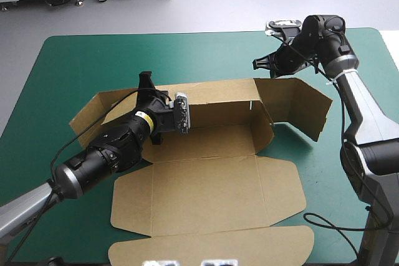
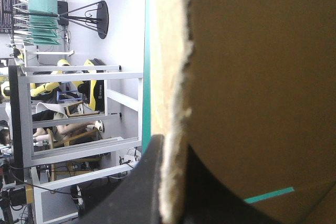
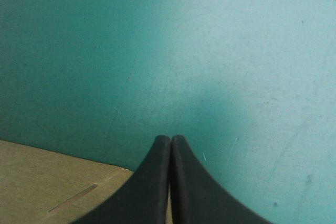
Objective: Fold the box
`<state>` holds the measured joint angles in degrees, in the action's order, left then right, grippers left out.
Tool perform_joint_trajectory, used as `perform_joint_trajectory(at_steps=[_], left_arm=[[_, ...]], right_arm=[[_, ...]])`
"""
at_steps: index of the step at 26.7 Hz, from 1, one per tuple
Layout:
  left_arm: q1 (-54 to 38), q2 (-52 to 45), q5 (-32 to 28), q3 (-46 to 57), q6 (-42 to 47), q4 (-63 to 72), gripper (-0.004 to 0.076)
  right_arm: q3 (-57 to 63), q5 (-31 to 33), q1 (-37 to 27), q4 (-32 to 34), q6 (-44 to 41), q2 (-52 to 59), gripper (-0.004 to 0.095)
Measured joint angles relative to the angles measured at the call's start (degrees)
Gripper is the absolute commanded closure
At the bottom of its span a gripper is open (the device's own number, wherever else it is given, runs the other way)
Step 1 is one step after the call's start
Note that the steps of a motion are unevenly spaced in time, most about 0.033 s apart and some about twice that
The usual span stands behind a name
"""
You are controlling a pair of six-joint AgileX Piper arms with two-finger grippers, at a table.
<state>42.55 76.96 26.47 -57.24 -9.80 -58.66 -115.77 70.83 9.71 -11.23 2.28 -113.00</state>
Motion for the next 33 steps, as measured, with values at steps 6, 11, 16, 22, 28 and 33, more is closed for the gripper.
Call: perform_joint_trajectory(at_steps=[6, 11, 16, 22, 28, 33], left_arm=[[0.00, 0.00, 0.00, 0.00, 0.11, -0.65, 0.0733], [0.00, 0.00, 0.26, 0.06, 0.15, -1.08, 0.0733], [0.06, 0.00, 0.58, 0.19, 0.15, -1.33, 0.0733], [0.06, 0.00, 1.03, 0.25, 0.15, -1.35, 0.0733], [0.06, 0.00, 1.46, 0.25, 0.15, -1.40, 0.0733], [0.06, 0.00, 1.69, 0.25, 0.15, -1.46, 0.0733]], right_arm=[[2.41, 0.37, 0.01, -1.78, 1.04, 1.00, 0.0926], [6.34, 0.35, 0.01, -3.32, 2.52, 3.46, 0.0926], [8.53, 0.40, 0.01, -4.53, 3.80, 6.04, 0.0926], [10.50, 0.28, 0.01, -6.07, 5.27, 8.77, 0.0926], [17.66, 0.22, 0.01, -6.76, 7.80, 11.37, 0.0926], [24.66, 0.14, 0.01, -7.26, 11.77, 17.03, 0.0926]])
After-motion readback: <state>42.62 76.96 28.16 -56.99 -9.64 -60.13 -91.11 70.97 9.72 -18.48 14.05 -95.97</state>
